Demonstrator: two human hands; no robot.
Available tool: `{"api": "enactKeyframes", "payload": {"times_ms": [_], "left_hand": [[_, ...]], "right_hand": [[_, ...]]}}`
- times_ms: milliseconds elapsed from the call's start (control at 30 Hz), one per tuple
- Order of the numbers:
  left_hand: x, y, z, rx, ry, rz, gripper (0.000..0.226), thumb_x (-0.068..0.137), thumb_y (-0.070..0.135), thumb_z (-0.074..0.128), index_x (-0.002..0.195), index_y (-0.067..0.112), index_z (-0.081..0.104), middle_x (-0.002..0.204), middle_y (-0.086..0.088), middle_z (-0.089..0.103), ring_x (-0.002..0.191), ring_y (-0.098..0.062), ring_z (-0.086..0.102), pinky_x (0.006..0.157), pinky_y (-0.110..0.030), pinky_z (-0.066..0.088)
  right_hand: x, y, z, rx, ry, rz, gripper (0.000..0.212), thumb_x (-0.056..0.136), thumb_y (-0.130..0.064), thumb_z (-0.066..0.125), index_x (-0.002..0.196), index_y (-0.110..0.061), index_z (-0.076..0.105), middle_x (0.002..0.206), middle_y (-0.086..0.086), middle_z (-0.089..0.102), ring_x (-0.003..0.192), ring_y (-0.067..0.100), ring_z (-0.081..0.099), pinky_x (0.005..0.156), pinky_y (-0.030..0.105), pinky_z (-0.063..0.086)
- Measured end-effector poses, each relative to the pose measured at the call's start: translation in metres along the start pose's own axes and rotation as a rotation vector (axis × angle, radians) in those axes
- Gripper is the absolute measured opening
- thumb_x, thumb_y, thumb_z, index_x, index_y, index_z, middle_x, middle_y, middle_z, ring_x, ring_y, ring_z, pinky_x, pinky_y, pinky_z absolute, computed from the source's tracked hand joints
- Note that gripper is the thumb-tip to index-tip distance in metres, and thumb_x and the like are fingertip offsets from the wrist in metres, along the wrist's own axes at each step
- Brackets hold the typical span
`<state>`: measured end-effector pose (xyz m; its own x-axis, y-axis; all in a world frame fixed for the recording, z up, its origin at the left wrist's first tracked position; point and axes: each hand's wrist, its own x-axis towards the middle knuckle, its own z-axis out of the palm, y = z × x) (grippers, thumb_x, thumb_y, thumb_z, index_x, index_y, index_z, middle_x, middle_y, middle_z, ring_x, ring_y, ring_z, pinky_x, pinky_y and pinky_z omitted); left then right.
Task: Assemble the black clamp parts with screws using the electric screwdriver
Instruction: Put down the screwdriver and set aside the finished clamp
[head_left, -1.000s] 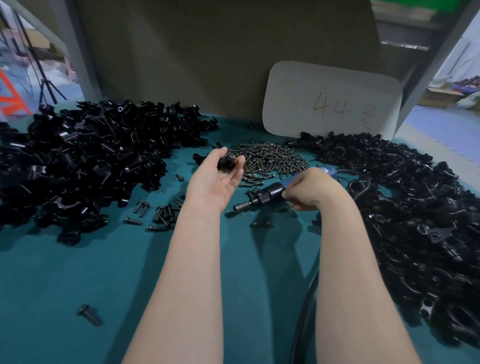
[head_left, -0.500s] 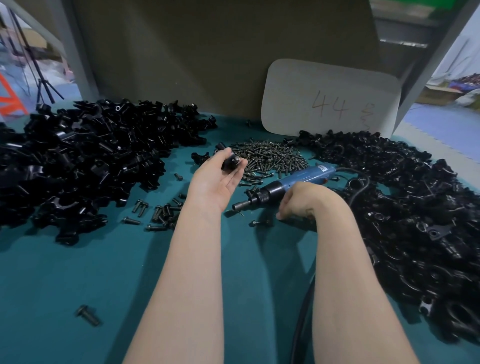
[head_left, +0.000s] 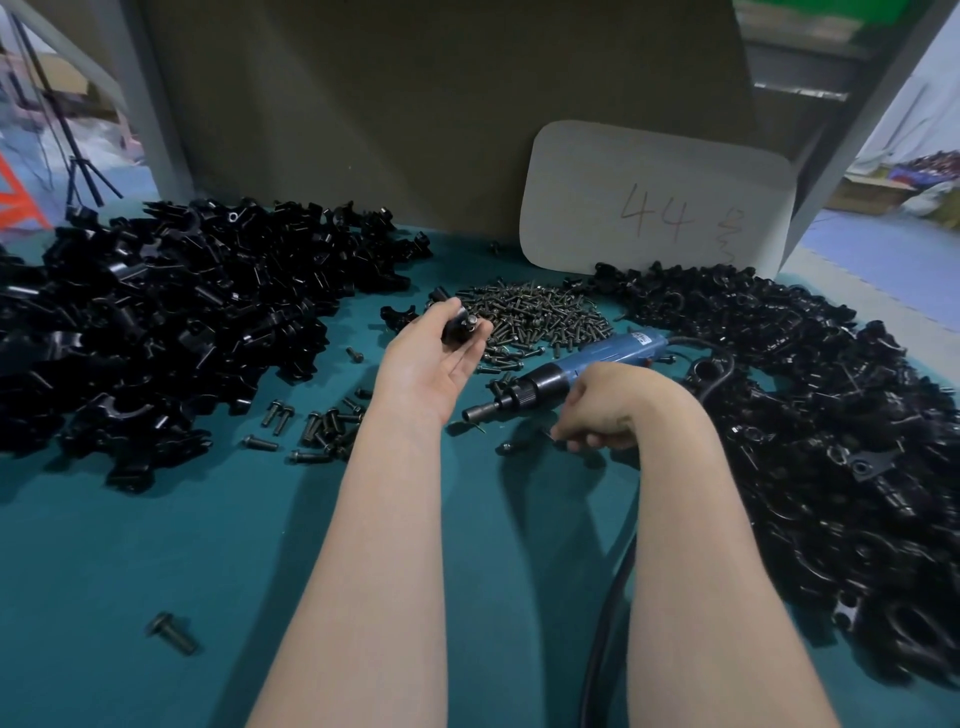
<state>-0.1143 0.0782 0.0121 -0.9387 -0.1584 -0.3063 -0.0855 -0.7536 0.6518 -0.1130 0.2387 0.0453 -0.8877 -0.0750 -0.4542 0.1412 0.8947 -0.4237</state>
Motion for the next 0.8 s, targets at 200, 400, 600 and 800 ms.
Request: {"api": "enactKeyframes", "payload": {"times_ms": [200, 400, 600, 800], "left_hand": [[-0.002, 0.001, 0.001, -0.002, 0.004, 0.000, 0.011, 0.092, 0.014, 0.063, 0.087, 0.006, 0.058, 0.098, -0.017, 0.067, 0.078, -0.020, 0.071, 0.063, -0.021, 0.059], [-0.004, 0.002, 0.001, -0.007, 0.002, -0.003, 0.011, 0.092, 0.014, 0.063, 0.087, 0.005, 0.058, 0.095, -0.016, 0.067, 0.076, -0.019, 0.071, 0.061, -0.021, 0.059], [-0.006, 0.001, 0.003, -0.010, 0.009, -0.007, 0.012, 0.092, 0.014, 0.064, 0.086, 0.005, 0.058, 0.089, -0.015, 0.067, 0.070, -0.018, 0.071, 0.059, -0.021, 0.058], [-0.013, 0.009, 0.006, -0.023, 0.022, 0.025, 0.011, 0.092, 0.013, 0.063, 0.088, 0.005, 0.057, 0.098, -0.019, 0.067, 0.073, -0.020, 0.070, 0.062, -0.021, 0.059]], "right_hand": [[0.007, 0.004, 0.004, 0.035, 0.003, 0.039, 0.009, 0.085, -0.011, 0.067, 0.090, -0.004, 0.066, 0.066, 0.006, 0.066, 0.041, 0.009, 0.044, 0.038, 0.013, 0.035], [0.008, 0.007, 0.001, 0.087, -0.003, 0.015, 0.009, 0.086, -0.015, 0.069, 0.082, -0.008, 0.065, 0.056, 0.000, 0.063, 0.037, 0.004, 0.045, 0.041, 0.014, 0.038], [0.003, 0.005, 0.004, -0.020, -0.040, 0.008, 0.012, 0.086, -0.009, 0.066, 0.095, -0.003, 0.068, 0.066, 0.004, 0.063, 0.050, 0.012, 0.047, 0.048, 0.019, 0.040], [-0.001, 0.002, -0.001, -0.139, 0.094, -0.075, 0.017, 0.084, -0.016, 0.064, 0.092, -0.001, 0.069, 0.067, 0.007, 0.056, 0.052, 0.018, 0.044, 0.049, 0.020, 0.037]]}}
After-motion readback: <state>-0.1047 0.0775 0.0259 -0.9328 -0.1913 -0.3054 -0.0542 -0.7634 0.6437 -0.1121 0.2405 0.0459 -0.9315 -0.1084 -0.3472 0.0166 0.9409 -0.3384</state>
